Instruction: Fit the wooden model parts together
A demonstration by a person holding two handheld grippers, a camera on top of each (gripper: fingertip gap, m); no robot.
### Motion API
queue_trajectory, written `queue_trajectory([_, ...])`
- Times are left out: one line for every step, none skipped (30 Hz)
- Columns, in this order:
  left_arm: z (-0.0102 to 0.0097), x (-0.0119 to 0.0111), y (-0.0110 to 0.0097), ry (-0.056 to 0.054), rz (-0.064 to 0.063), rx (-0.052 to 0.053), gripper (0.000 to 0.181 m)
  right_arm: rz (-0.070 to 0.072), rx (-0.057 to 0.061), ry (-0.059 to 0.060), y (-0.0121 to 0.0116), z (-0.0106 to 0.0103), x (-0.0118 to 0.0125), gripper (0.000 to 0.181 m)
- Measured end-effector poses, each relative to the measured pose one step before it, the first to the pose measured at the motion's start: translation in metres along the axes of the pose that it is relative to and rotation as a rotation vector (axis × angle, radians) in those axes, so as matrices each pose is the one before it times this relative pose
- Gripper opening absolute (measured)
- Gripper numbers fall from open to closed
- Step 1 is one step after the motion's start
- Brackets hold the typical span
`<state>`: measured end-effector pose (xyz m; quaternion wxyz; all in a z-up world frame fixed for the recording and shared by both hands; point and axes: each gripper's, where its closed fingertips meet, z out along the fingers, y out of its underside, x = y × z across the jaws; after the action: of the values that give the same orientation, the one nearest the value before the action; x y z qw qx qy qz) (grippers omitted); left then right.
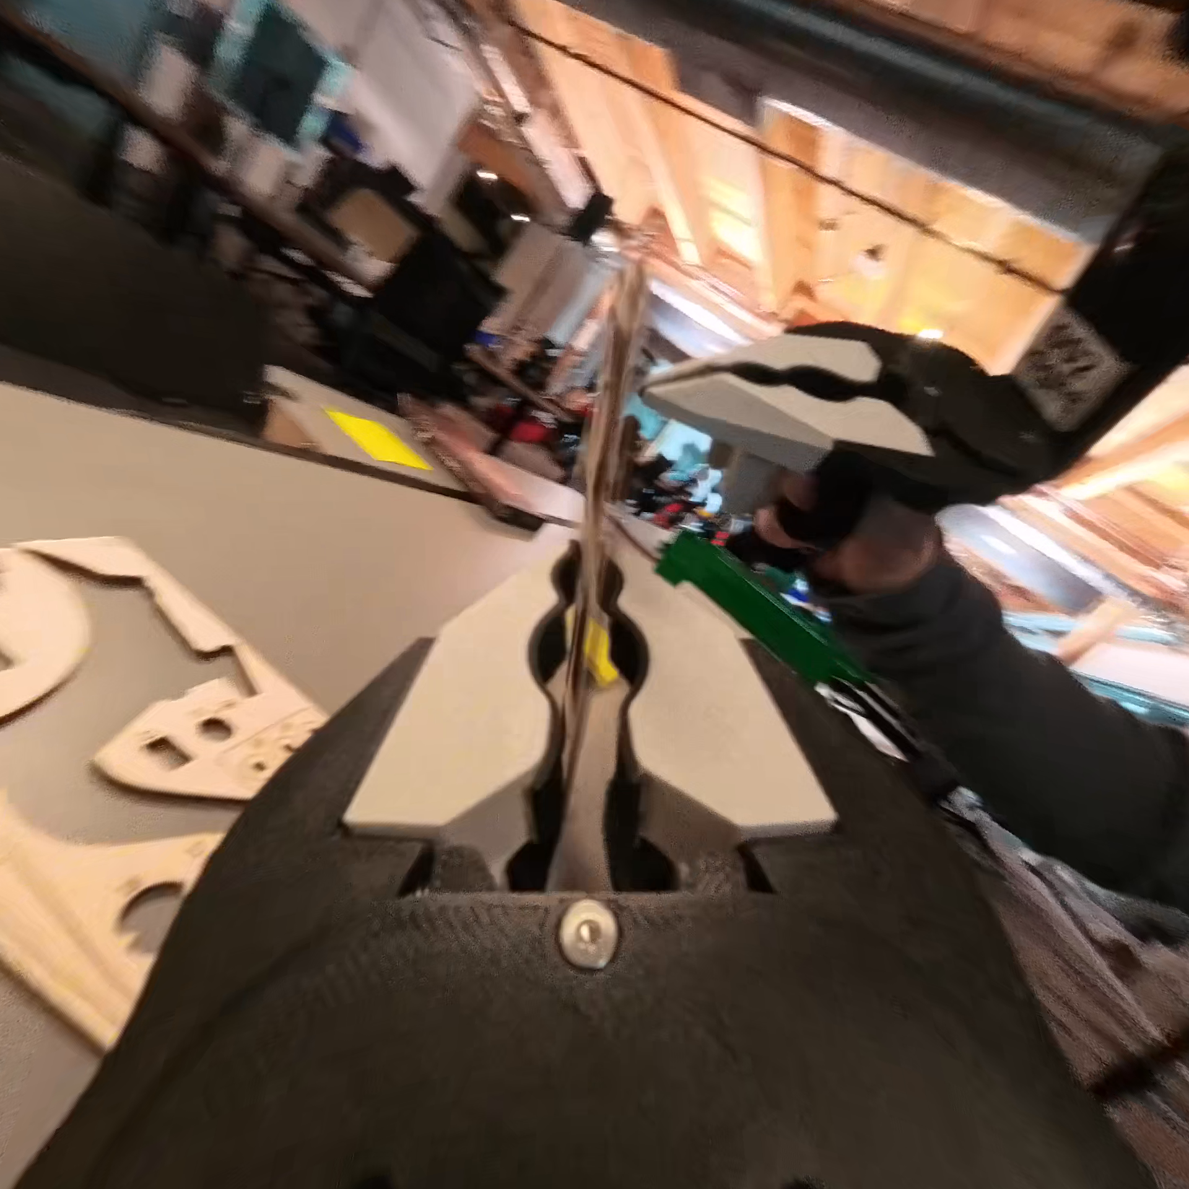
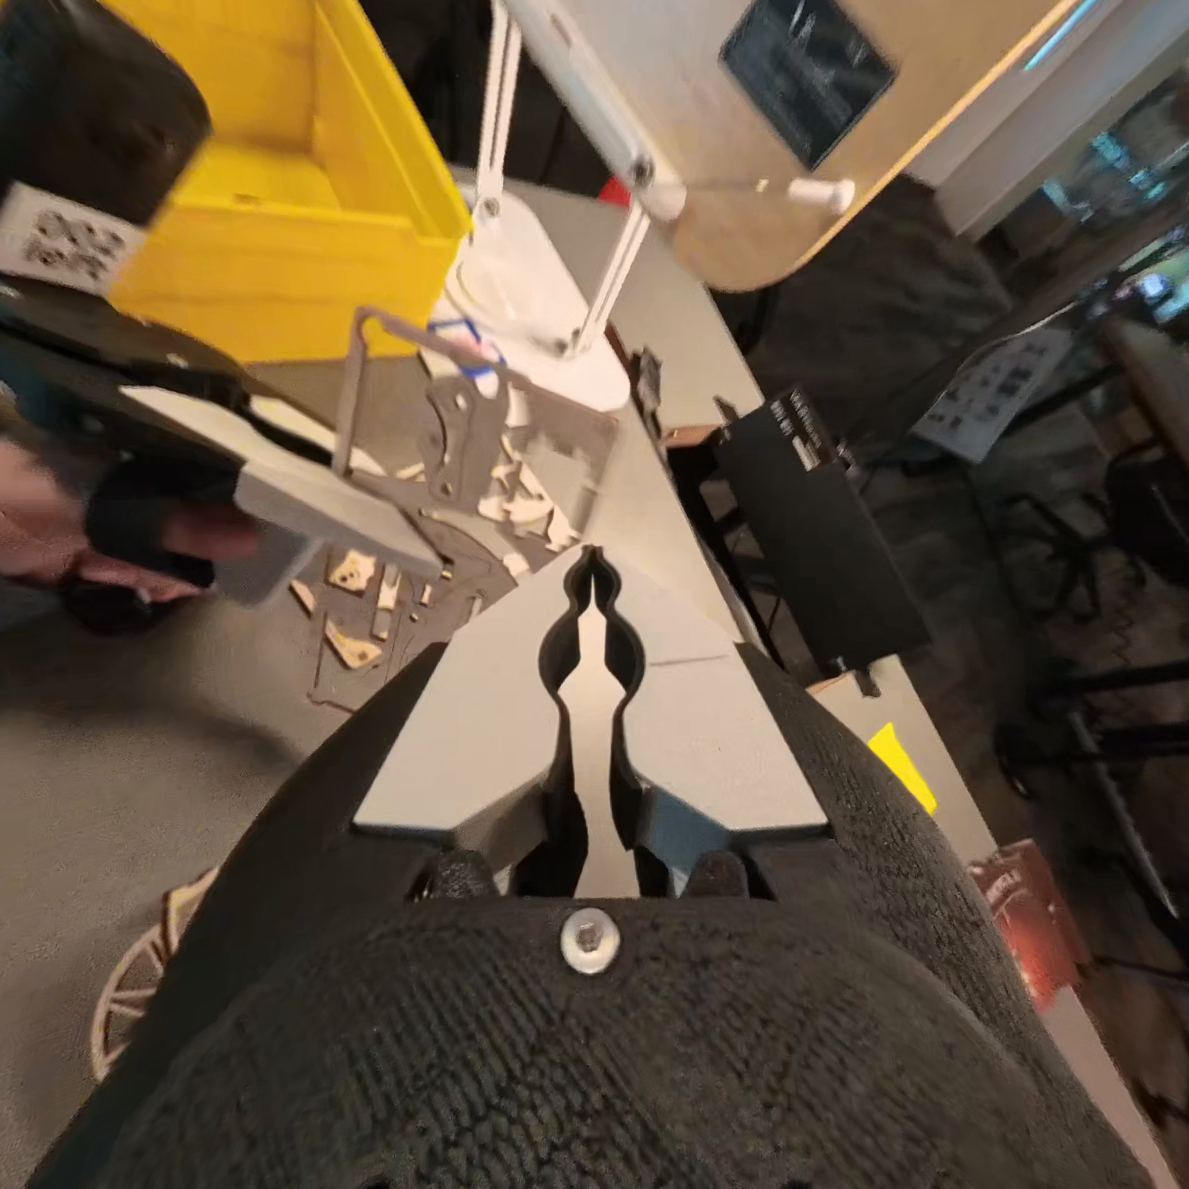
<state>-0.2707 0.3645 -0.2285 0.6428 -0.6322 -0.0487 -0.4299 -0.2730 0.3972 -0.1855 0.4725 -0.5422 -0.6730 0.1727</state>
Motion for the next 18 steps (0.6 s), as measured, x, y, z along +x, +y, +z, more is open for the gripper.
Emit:
queue_trajectory([0.00023, 0.00187, 0.00035, 0.0199, -0.0174, 0.0013, 0.002, 0.0019, 0.0325, -0.0010, -0.00555, -0.00436, -0.00197, 0.006])
queue_trajectory([0.00009, 0.00540, -0.00009, 0.0403, 0.0019, 0.0004, 0.001, 0.0181, 0.0221, -0.0207, -0.00366, -0.00302, -0.00416, 0.006])
queue_trajectory([0.00032, 0.00692, -0.00130, 0.0478, -0.0079, 0.0024, 0.002, 0.0366, 0.0248, -0.0142, -0.00300, -0.00248, -0.00230, 0.006])
queue_trajectory([-0.00005, 0.00481, -0.00239, 0.0271, 0.0042, 0.0096, 0.001, 0.0515, 0.0203, 0.0040, -0.00120, -0.00204, 0.00180, 0.022])
queue_trajectory([-0.00026, 0.00415, -0.00200, 0.0195, 0.0086, 0.0082, 0.001, 0.0612, 0.0133, 0.0017, 0.00043, -0.00184, 0.00298, 0.036])
queue_trajectory([-0.00022, 0.00318, -0.00098, 0.0135, 0.0168, 0.0023, 0.001, 0.0678, 0.0173, -0.0168, 0.00012, -0.00187, 0.00121, 0.043])
queue_trajectory([-0.00017, 0.00289, -0.00136, 0.0128, 0.0115, 0.0066, 0.001, 0.0751, 0.0116, -0.0275, 0.00077, -0.00166, 0.00037, 0.052])
queue_trajectory([-0.00007, 0.00279, -0.00129, 0.0167, -0.0010, 0.0068, 0.001, 0.0764, -0.0015, -0.0506, 0.00212, -0.00082, -0.00260, 0.053])
queue_trajectory([0.00009, 0.00443, -0.00095, 0.0311, -0.0076, 0.0048, 0.001, 0.0744, -0.0142, -0.0841, 0.00357, 0.00012, -0.00767, 0.053])
queue_trajectory([0.00001, 0.00435, -0.00142, 0.0322, -0.0111, 0.0083, 0.001, 0.0742, -0.0291, -0.1088, 0.00542, 0.00101, -0.01140, 0.049])
queue_trajectory([0.00018, 0.00332, -0.00108, 0.0249, -0.0094, 0.0071, 0.001, 0.0683, -0.0270, -0.1060, 0.00505, 0.00138, -0.01099, 0.041])
queue_trajectory([0.00021, 0.00255, -0.00022, 0.0204, -0.0084, 0.0021, 0.001, 0.0527, -0.0136, -0.0815, 0.00353, 0.00143, -0.00806, 0.030])
queue_trajectory([-0.00008, 0.00314, -0.00032, 0.0249, -0.0072, 0.0020, 0.001, 0.0326, 0.0009, -0.0373, 0.00158, 0.00082, -0.00226, 0.019])
queue_trajectory([0.00009, 0.00308, 0.00002, 0.0242, -0.0089, -0.0004, 0.001, 0.0095, 0.0050, -0.0198, 0.00092, -0.00009, -0.00079, 0.009])
queue_trajectory([-0.00008, 0.00057, -0.00014, 0.0045, -0.0020, 0.0004, 0.001, 0.0081, 0.0065, -0.0198, 0.00000, -0.00045, -0.00136, 0.006])
queue_trajectory([-0.00062, -0.00036, -0.00079, -0.0049, 0.0143, 0.0096, 0.002, 0.0135, 0.0079, -0.0250, -0.00048, -0.00028, -0.00262, 0.003])
queue_trajectory([-0.00105, -0.00230, -0.00069, -0.0180, 0.0141, 0.0115, 0.013, 0.0136, 0.0112, -0.0217, -0.00109, -0.00034, -0.00242, 0.001])
queue_trajectory([-0.00057, -0.00178, 0.00149, -0.0062, -0.0032, -0.0032, 0.030, 0.0051, 0.0126, 0.0053, -0.00142, -0.00074, 0.00121, 0.000])
